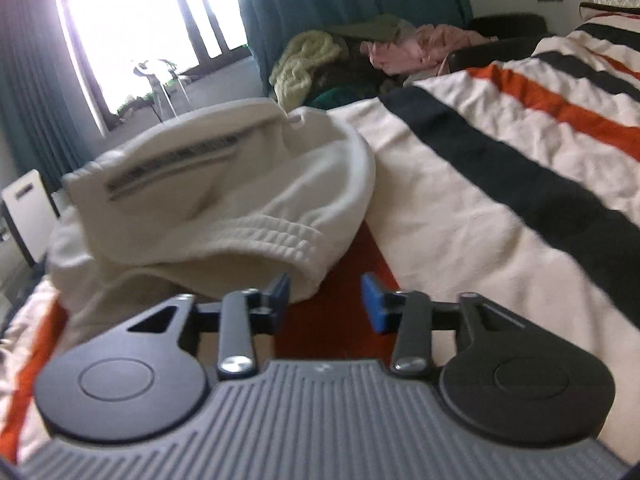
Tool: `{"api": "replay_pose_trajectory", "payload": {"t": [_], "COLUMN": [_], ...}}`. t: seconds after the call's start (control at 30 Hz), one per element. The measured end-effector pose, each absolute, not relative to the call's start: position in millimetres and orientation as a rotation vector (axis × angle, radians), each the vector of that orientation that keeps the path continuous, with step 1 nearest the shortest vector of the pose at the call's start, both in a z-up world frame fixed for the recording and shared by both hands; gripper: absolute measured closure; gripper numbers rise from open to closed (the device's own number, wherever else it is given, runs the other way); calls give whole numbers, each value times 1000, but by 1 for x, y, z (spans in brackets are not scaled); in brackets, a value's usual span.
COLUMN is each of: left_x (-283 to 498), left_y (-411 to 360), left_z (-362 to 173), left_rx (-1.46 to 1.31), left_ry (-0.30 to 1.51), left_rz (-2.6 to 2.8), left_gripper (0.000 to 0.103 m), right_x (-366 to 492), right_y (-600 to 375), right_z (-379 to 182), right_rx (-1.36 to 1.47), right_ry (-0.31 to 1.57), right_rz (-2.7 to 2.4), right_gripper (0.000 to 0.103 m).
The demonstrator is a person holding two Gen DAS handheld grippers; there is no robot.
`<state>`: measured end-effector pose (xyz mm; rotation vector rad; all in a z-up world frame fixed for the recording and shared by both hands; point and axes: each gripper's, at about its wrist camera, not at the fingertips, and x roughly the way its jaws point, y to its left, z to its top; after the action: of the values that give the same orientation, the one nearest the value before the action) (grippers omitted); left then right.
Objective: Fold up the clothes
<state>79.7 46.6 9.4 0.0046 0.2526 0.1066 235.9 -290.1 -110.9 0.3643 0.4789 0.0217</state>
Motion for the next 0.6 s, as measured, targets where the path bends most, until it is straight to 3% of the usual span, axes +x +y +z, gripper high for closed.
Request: {"api": "replay_pose_trajectory", "payload": {"t": [0.2,0.23,0.27,0.3,0.6], "left_x": [104,109,114,119,128], "left_y": [59,60,61,63,73], "left_z": [-10,-14,-19,-23,-33], "left_rx": [-24,-24,-25,-25,-112], "left_ry": [287,298,310,322,394], "left_rz": [119,123,127,131,176], "left_gripper": [0,0,0,0,0], "right_x": [285,288,290,290,241], "right_y": [-277,-277,-278,-279,-296], "right_z": [-136,-135,-134,-132,-75], "right_rx": [347,358,366,376,378], "right_ry": [473,453,431,410,267], "right_rz": [9,5,-5,-11,20], "right_gripper": [63,68,85,87,90]}}
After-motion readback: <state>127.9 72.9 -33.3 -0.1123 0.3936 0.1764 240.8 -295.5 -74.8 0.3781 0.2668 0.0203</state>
